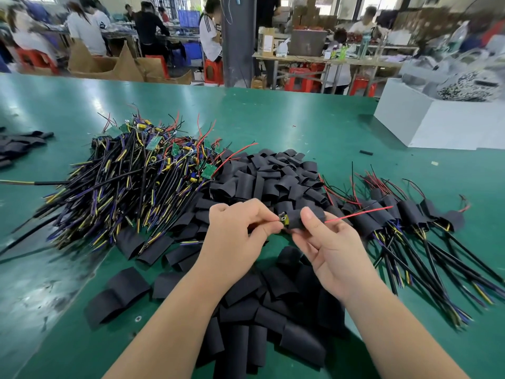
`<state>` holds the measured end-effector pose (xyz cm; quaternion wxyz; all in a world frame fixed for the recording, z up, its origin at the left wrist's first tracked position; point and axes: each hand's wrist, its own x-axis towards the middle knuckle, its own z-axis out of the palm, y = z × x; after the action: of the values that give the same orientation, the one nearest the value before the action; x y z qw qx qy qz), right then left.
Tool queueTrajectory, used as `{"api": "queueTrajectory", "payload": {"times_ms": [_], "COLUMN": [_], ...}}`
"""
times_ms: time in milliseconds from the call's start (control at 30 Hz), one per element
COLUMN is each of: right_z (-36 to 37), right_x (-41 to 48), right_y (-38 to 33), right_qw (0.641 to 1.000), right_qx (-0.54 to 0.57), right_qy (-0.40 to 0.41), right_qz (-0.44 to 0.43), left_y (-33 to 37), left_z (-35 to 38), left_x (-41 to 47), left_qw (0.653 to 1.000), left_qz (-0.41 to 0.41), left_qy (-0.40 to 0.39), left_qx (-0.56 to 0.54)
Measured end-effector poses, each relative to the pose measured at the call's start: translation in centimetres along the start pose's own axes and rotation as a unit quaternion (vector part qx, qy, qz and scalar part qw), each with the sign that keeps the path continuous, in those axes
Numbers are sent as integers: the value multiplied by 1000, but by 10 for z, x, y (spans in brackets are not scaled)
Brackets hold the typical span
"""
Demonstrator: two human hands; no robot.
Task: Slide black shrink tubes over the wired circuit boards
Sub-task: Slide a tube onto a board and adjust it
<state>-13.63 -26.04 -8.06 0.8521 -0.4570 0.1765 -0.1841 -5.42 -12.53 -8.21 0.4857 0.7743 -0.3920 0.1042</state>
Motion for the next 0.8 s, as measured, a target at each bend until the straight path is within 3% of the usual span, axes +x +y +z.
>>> {"api": "queueTrajectory", "payload": {"times_ms": [133, 400, 600, 733, 800], "right_z": [0, 2, 7, 7, -5], "right_x": [0, -2, -3, 1, 4], "right_y": [0, 7, 10, -11, -33], "right_qw": [1000, 990, 999, 994, 986], "right_qx": [6, -120, -12, 109, 145], "right_qy": [0, -31, -49, 30, 76], "right_qz": [4, -67, -10, -12, -36], "left_y": [0, -2, -2, -4, -11], "left_z": [0, 0, -1, -11, -21], "left_x": [-1, -2, -1, 3, 7], "left_qw": [1000, 999, 997, 996, 994], "left_qz": [9, 28, 40, 49, 17], "left_qy": [6, 15, 24, 54, 92], "left_qx": [13, 39, 63, 42, 48]}}
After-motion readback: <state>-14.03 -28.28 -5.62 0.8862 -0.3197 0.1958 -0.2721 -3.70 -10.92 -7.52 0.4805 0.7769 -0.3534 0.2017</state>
